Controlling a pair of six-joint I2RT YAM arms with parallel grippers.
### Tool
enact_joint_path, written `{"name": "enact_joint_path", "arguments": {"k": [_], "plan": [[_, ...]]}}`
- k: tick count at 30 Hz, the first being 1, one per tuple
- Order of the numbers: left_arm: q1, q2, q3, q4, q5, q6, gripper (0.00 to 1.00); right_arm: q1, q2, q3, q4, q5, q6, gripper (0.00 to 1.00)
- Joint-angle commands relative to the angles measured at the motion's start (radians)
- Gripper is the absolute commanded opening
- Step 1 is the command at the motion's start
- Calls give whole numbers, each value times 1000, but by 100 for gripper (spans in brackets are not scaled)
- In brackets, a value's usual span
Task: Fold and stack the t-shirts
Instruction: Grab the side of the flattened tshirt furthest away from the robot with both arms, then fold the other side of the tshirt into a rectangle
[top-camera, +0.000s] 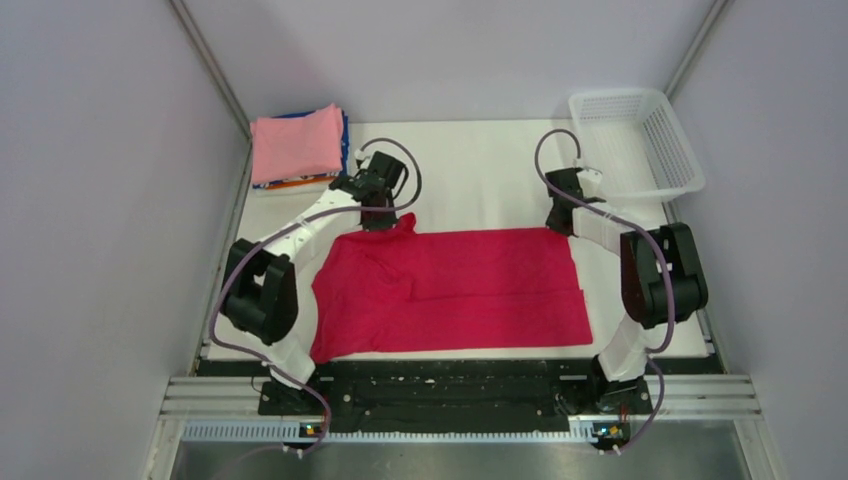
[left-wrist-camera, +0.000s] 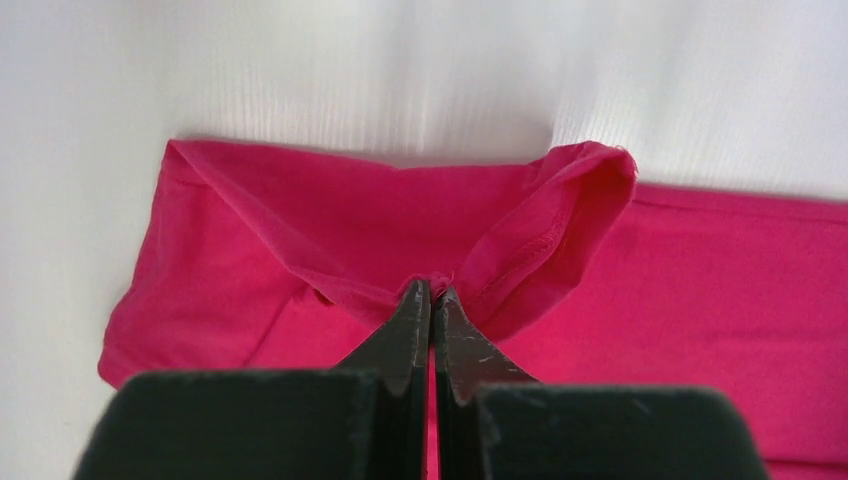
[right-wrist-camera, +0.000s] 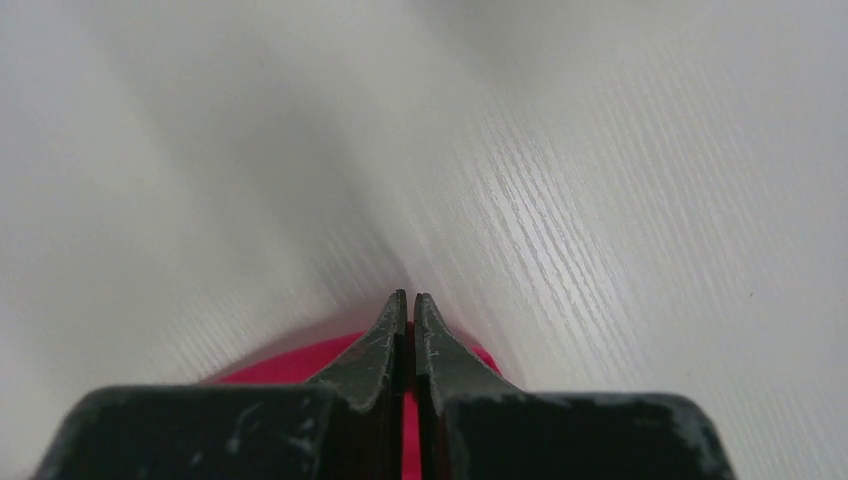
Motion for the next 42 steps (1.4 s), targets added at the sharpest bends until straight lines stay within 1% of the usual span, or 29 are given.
{"name": "enact_joint_path", "arguments": {"k": [1,14,21,27,31,37,40,42], "plan": [[-18,-124,-77,21,-30,-38,0,-10,-121,-45,13,-13,-4,0],[-80,-403,-315,29,-44,-107,0,5,-375,-207,-51,-25,30,0],[-93,-570,-428,14,-32,-145,0,21,-446,-255,-77,-41,48,0],[-105,-689,-501,-13,-12,-182,0,32,-490,-249,-77,-53,38,0],[-133,-770,-551,-60,-11,-242,0,36,-502,-236,-74,-60,20,0],[-217,-899,-670,-96,27,-400,0,39,-506,-216,-70,-53,-1,0],[-263,-947,-707,-123,-6,-455,0,38,-507,-201,-71,-65,-17,0],[-270,-964,-714,-158,-21,-473,0,39,-512,-213,-70,-66,-17,0]]}}
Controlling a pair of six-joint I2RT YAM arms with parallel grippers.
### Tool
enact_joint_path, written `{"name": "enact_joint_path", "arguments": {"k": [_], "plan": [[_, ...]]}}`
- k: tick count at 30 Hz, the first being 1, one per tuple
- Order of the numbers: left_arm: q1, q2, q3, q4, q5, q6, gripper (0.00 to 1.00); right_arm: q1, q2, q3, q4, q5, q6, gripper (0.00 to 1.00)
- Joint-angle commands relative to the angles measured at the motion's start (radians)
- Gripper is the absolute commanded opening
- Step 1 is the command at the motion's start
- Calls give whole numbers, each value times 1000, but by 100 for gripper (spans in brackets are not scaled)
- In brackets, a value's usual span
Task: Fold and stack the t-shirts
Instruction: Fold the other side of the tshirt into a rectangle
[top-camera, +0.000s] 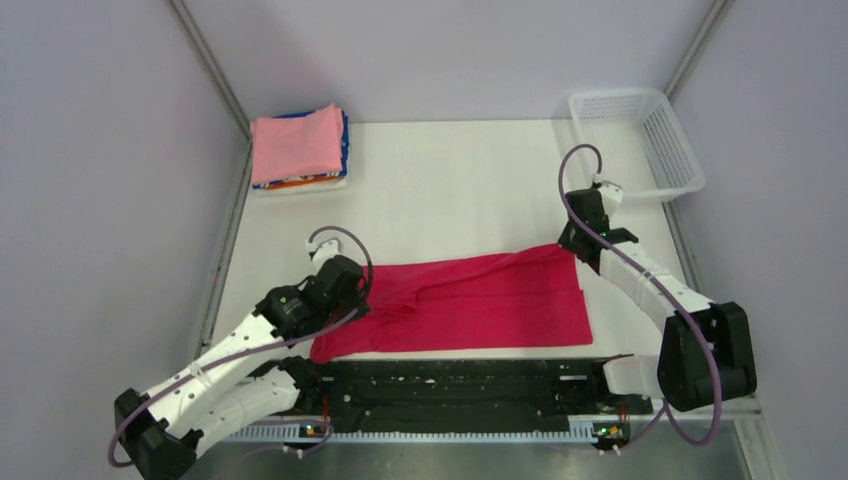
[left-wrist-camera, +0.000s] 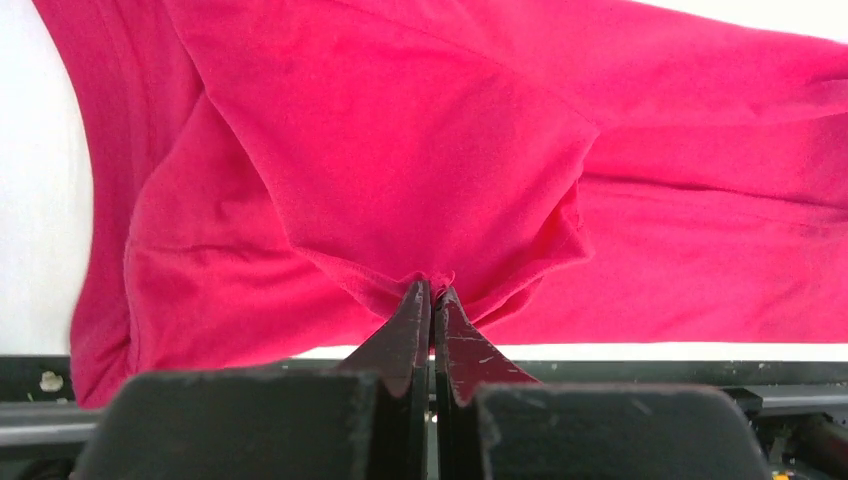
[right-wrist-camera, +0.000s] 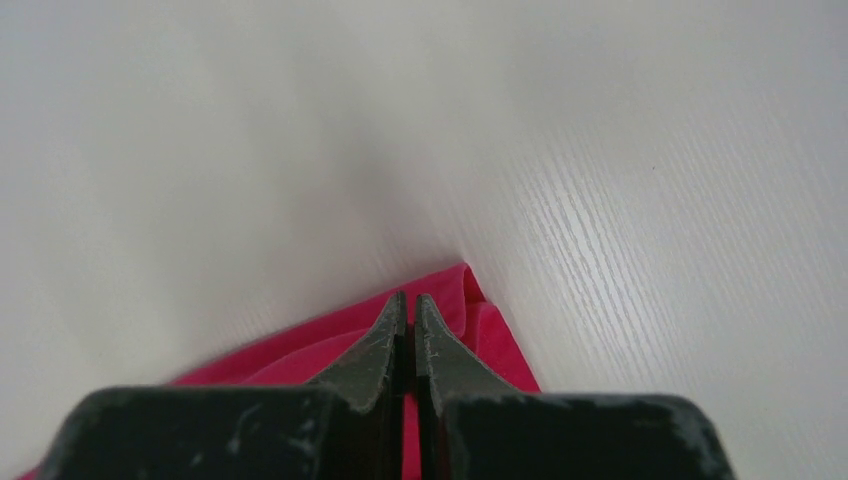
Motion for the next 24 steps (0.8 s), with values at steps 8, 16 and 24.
{"name": "enact_joint_path", "arguments": {"k": [8,16,24], "plan": [[-39,-54,-115,-20,66,-91,0,11,-59,-14,19,16,-7,0],[-43,-53,-202,-55,73,-133,4,12,-119,-152,4,123,92,15],[-43,-113,-111,-98,70,-95,85,12,-291,-151,-95,168,96,80]]}}
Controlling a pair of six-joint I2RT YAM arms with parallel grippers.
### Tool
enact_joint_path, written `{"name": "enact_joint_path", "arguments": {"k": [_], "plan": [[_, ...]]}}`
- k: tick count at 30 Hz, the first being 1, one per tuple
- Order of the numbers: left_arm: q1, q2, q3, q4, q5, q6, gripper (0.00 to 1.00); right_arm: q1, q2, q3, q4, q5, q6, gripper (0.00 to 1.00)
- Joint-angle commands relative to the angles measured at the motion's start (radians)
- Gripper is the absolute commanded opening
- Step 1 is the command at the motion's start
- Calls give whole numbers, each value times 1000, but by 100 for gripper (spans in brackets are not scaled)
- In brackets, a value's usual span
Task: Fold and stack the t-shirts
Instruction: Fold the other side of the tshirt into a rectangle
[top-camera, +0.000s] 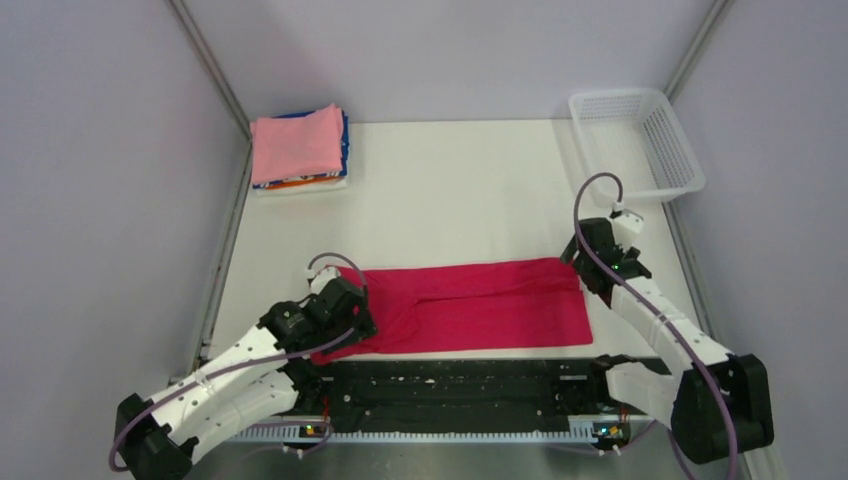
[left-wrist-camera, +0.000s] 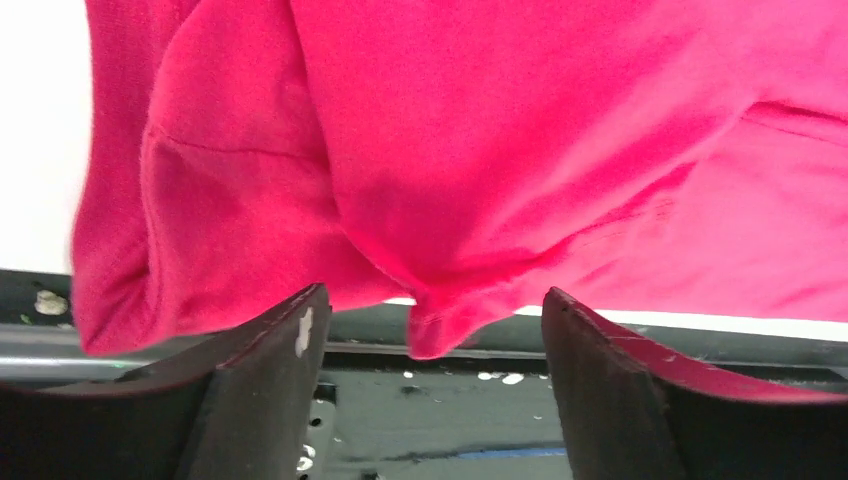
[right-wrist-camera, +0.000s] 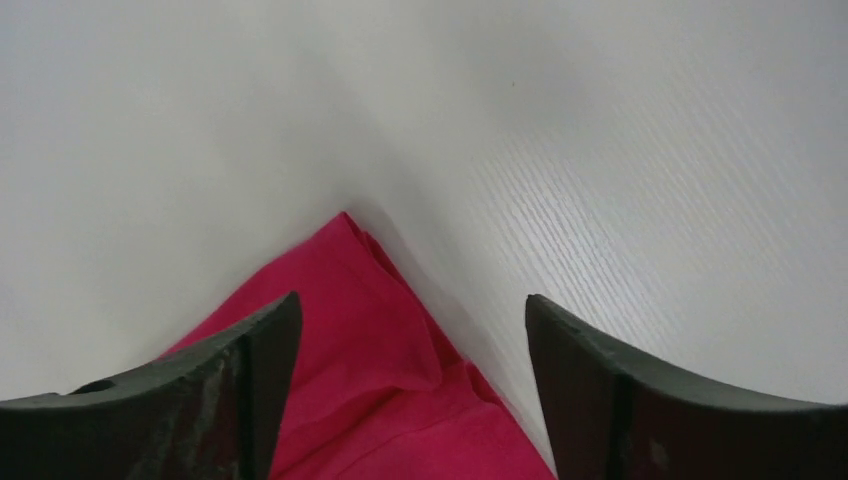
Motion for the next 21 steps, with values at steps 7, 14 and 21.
{"name": "enact_joint_path", "arguments": {"k": [7,14,21], "plan": [[-6,52,153,164,17,159,99,39,-114,19,202,-443,-93,97],[61,292,130,400,21,133,99,211,90,30,321,-584,-84,99],[279,516,32,639,188,159,99,234,161,-28,349,-534,-73,99]]}}
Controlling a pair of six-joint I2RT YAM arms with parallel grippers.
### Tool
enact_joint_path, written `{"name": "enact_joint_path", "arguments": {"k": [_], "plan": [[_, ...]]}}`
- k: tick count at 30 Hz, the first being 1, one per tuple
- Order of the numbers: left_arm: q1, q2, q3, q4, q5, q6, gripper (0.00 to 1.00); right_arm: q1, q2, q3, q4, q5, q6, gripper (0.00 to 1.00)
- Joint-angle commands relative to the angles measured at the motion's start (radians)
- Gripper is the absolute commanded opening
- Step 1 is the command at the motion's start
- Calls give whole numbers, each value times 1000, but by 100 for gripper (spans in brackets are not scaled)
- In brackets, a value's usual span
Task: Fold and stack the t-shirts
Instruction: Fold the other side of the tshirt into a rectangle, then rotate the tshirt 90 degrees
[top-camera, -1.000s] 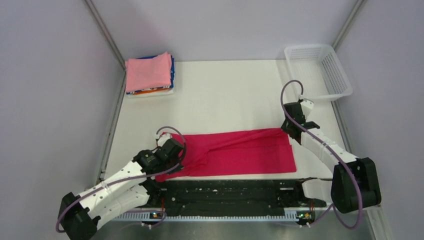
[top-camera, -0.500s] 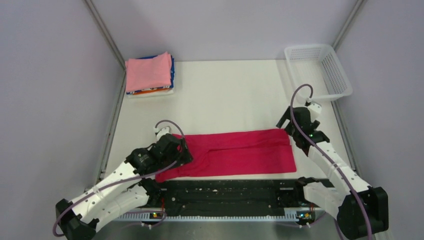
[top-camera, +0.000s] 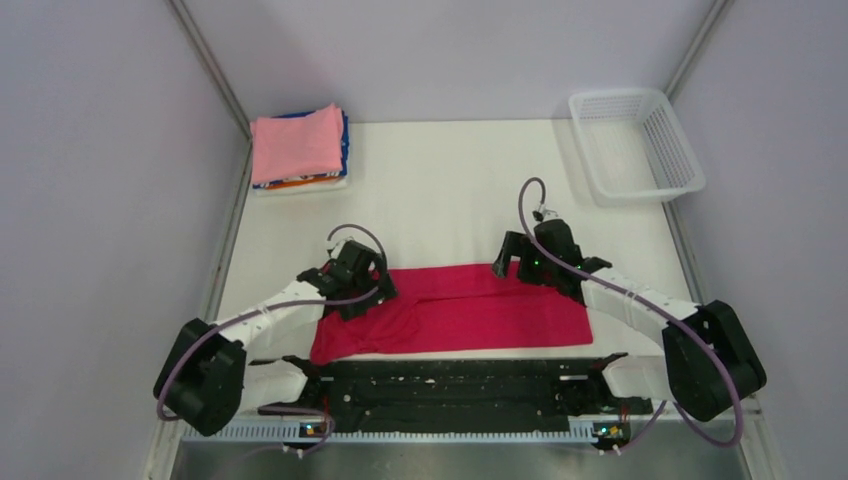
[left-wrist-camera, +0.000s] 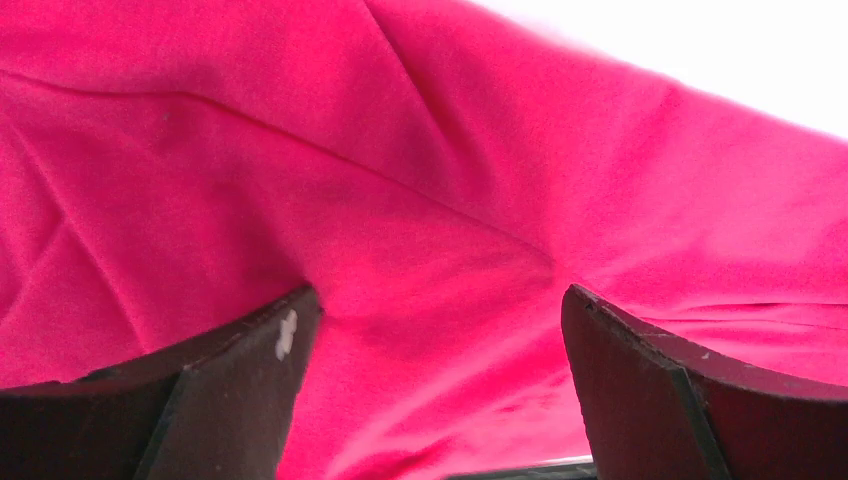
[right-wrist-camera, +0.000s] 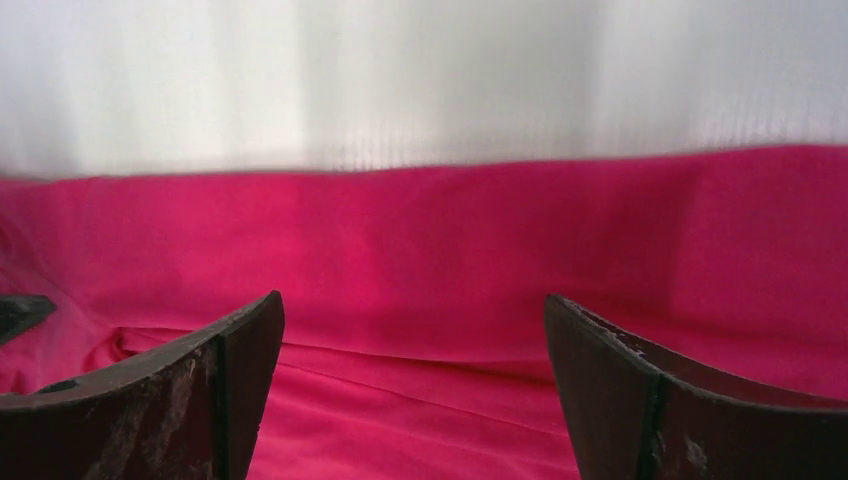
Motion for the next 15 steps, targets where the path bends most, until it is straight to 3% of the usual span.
{"name": "enact_joint_path", "arguments": {"k": [1,5,10,13,15], "plan": [[154,143,-39,271,145,55,99,5,11,-23,56,33,-11,99],[259,441,170,305,235,118,99,7,35,-64,62,61,-3,99],[292,835,747,103,218,153,99,28,34,-106,17,55,33,99],[291,1083,1102,82,363,127,99,76,4,-149,47,-12,64,99],[290,1246,1284,235,560,51,99,121,2,-177,94,-72,69,99]]}}
